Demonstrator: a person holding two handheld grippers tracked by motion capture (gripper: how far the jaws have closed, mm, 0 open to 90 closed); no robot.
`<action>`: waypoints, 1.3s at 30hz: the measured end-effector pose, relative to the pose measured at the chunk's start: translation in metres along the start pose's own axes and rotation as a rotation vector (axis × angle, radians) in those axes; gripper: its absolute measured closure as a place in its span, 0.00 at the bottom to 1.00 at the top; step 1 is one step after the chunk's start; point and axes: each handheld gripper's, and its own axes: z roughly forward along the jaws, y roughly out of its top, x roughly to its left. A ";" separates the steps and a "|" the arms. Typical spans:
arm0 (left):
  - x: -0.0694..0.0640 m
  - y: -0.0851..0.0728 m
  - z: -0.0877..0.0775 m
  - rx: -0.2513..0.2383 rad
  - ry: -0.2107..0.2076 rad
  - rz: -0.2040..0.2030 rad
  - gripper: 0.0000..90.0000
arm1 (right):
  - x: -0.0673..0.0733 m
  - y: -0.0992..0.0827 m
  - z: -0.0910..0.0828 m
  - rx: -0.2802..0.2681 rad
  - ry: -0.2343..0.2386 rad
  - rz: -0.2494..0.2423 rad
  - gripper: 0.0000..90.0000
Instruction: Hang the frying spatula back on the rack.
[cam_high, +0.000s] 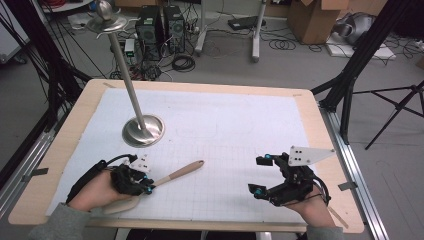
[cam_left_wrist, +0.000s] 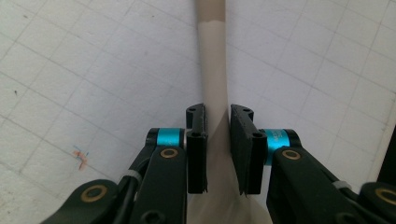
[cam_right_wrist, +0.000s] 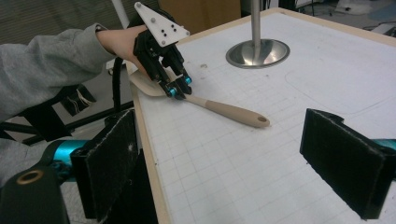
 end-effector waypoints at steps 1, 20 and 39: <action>0.000 0.000 0.000 0.000 -0.001 -0.001 0.85 | 0.000 0.000 0.000 0.001 0.000 0.005 0.12; 0.005 -0.001 -0.010 -0.051 -0.004 -0.034 0.85 | -0.001 -0.001 -0.001 -0.003 -0.004 0.004 0.12; 0.022 -0.019 -0.049 -0.190 0.038 -0.096 0.85 | -0.005 0.001 -0.001 -0.016 -0.008 0.001 0.12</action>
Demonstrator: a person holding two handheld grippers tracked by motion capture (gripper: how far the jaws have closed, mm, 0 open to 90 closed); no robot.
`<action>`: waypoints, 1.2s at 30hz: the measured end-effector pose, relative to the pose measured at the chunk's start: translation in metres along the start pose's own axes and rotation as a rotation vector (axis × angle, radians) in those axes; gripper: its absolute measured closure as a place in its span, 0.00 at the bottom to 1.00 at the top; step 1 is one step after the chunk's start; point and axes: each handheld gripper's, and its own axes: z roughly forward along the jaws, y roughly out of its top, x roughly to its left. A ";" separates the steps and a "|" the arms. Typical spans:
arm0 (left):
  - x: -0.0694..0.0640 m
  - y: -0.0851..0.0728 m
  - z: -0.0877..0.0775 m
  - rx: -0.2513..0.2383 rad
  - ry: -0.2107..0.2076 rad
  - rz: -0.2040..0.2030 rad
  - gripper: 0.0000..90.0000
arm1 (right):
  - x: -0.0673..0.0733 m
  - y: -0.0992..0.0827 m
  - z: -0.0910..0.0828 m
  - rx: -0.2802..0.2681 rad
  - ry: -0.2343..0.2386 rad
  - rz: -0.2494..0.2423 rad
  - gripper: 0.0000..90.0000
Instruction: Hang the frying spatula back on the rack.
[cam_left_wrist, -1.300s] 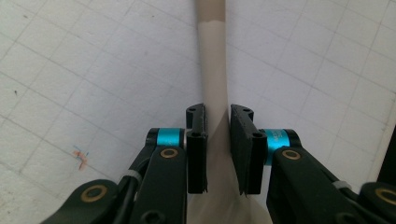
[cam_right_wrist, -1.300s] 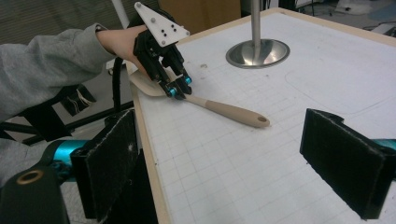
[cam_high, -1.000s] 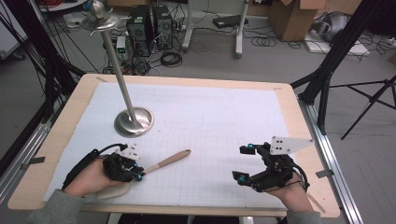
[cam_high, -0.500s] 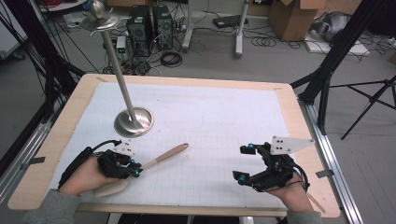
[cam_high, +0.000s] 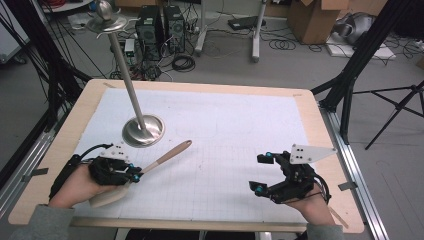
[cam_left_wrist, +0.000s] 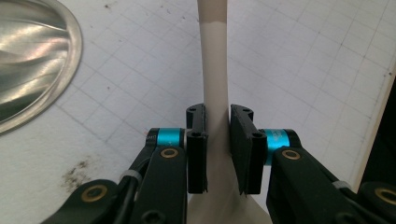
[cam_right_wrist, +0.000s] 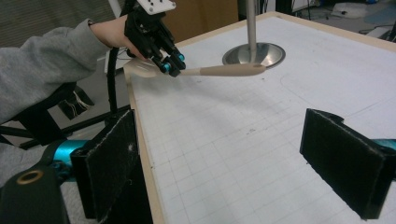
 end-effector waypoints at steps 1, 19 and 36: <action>0.001 -0.001 -0.002 -0.006 -0.001 -0.010 0.85 | 0.000 0.000 0.000 0.001 0.000 0.002 0.12; 0.017 -0.019 -0.043 -0.111 0.071 -0.037 0.85 | -0.005 0.001 0.010 0.018 0.013 0.006 0.12; 0.020 -0.037 -0.070 -0.178 0.092 -0.021 0.85 | -0.008 0.006 0.021 0.024 0.039 -0.004 0.12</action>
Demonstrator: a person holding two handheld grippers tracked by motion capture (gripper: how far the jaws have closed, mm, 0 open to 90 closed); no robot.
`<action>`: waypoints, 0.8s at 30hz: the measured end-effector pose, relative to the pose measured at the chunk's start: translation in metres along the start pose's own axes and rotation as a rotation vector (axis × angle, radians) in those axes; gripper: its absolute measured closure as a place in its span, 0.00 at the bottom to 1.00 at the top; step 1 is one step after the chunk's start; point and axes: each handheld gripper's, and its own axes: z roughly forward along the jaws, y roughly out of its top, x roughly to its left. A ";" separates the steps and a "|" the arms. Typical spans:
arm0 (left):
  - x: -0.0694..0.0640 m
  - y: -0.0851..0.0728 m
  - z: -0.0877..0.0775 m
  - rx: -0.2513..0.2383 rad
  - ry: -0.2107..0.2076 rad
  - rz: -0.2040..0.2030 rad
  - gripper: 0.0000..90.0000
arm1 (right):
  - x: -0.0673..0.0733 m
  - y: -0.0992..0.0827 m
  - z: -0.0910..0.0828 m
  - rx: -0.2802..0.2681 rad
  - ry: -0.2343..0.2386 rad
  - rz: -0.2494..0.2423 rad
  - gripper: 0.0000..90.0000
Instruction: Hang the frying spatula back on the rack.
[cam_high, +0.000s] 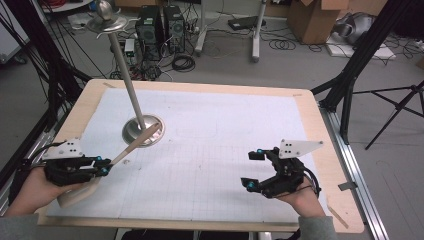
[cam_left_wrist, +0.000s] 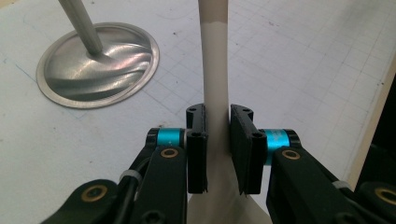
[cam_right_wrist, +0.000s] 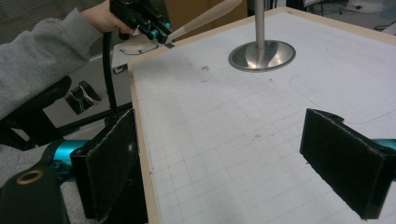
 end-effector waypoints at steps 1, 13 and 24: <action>0.000 0.000 -0.001 0.003 0.007 0.000 0.85 | 0.000 0.000 0.000 0.000 0.001 0.005 0.12; 0.012 -0.008 -0.022 -0.057 0.029 -0.033 0.85 | -0.001 0.002 0.000 -0.007 0.001 -0.002 0.12; 0.021 -0.010 -0.053 -0.160 0.063 -0.060 0.85 | -0.003 0.002 -0.001 -0.006 -0.017 -0.001 0.12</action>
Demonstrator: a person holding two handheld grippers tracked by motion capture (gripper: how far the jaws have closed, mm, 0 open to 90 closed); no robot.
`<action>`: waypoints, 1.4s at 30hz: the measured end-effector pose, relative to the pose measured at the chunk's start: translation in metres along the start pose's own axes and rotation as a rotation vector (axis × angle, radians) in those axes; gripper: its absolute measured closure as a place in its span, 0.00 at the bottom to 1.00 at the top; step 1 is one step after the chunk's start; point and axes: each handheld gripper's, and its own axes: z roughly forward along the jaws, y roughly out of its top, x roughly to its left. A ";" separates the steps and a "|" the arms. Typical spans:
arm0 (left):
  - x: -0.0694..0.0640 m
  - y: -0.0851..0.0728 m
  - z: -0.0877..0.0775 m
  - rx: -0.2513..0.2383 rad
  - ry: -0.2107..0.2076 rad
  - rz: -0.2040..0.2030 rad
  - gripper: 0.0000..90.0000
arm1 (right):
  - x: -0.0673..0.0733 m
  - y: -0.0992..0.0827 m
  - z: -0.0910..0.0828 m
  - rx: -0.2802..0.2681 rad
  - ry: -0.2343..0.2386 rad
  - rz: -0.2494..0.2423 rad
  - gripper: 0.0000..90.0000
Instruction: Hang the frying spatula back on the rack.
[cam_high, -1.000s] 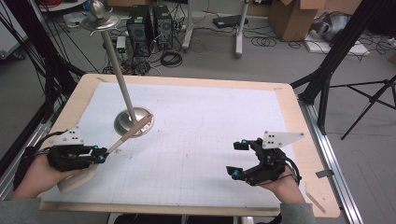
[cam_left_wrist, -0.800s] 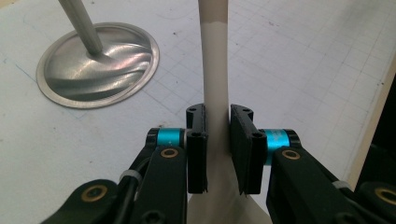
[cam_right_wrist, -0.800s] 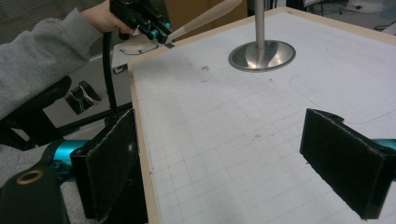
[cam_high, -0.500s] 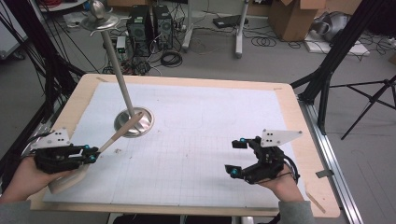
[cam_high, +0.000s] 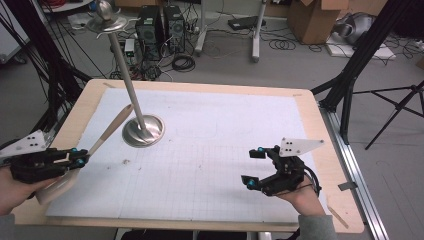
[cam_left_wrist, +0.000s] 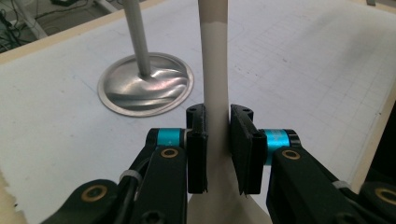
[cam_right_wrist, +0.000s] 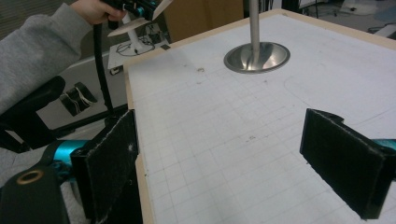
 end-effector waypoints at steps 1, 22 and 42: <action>0.001 -0.001 -0.003 -0.006 0.003 -0.004 0.85 | -0.001 0.000 0.000 0.000 0.000 0.001 0.12; 0.019 0.027 -0.032 -0.082 0.031 -0.026 0.85 | -0.004 0.002 -0.003 -0.010 0.003 0.008 0.12; 0.033 0.067 -0.046 -0.013 0.068 0.009 0.85 | -0.008 0.000 -0.006 -0.020 0.002 0.011 0.12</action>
